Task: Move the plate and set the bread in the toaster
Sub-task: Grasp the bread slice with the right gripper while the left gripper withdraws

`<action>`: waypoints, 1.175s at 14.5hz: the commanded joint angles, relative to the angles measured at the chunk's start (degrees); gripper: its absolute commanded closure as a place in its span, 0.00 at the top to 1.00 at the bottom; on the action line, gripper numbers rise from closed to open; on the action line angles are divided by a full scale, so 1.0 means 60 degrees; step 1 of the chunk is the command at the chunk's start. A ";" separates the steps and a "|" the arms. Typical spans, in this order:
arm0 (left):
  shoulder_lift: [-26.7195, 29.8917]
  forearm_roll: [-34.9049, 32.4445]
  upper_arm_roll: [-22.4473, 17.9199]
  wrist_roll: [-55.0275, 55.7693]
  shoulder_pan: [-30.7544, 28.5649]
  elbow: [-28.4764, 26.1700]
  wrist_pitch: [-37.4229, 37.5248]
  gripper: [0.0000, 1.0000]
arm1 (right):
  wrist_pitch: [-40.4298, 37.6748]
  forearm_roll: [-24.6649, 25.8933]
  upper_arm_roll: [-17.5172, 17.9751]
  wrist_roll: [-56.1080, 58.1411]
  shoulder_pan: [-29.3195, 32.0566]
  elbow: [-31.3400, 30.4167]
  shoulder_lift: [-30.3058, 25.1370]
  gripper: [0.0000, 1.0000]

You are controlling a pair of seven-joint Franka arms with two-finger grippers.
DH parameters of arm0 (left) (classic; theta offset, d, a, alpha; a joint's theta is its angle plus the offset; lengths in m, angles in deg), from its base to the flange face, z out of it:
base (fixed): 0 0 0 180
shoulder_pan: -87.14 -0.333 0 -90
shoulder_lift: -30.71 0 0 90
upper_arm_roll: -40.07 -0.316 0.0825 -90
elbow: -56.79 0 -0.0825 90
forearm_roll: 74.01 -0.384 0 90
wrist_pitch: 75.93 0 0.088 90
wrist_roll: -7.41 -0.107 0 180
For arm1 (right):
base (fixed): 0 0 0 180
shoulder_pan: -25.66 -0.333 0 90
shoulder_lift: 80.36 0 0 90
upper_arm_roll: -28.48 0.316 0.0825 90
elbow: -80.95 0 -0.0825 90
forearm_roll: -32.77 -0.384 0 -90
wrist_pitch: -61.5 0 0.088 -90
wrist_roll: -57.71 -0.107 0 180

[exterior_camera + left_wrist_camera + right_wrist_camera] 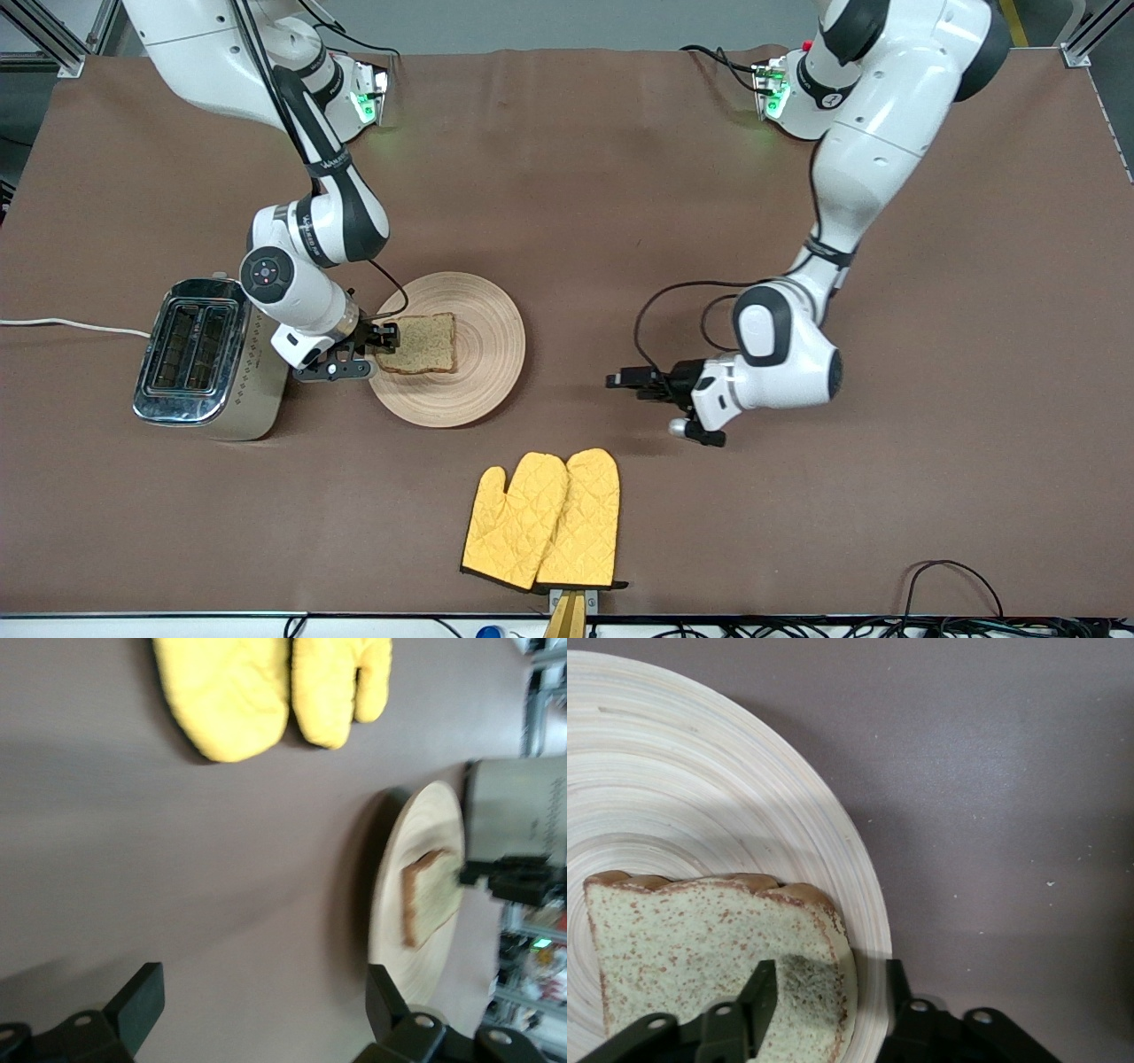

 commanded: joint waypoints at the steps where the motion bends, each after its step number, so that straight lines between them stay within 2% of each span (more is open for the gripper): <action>1: 0.0909 -0.2238 0.0045 0.0570 -0.1003 -0.0355 0.1026 1.00 | 0.0101 -0.0239 -0.0036 -0.0034 -0.0057 -0.0145 -0.0076 0.48; 5: 0.2094 -0.5066 0.0045 0.0615 -0.1985 -0.0311 0.2315 1.00 | 0.0115 -0.0283 -0.0036 -0.0048 -0.0071 -0.0145 -0.0018 0.45; 8: 0.3324 -0.6941 -0.0043 0.0819 -0.2162 -0.0311 0.3092 1.00 | 0.0116 -0.0297 -0.0036 -0.0049 -0.0057 -0.0145 -0.0003 0.44; 12: 0.4862 -0.8045 -0.0043 0.1743 -0.2544 -0.0326 0.4555 1.00 | 0.0116 -0.0341 -0.0036 -0.0049 -0.0042 -0.0145 0.0056 0.39; 14: 0.5741 -0.8119 -0.0043 0.2151 -0.2689 -0.0355 0.5318 1.00 | 0.0101 -0.0531 -0.0036 -0.0049 -0.0042 -0.0145 0.0056 0.30; 17: 0.6578 -0.8878 0.0059 0.2722 -0.2676 -0.0355 0.6125 1.00 | 0.0145 -0.0663 -0.0036 -0.0034 -0.0057 -0.0145 0.0100 0.07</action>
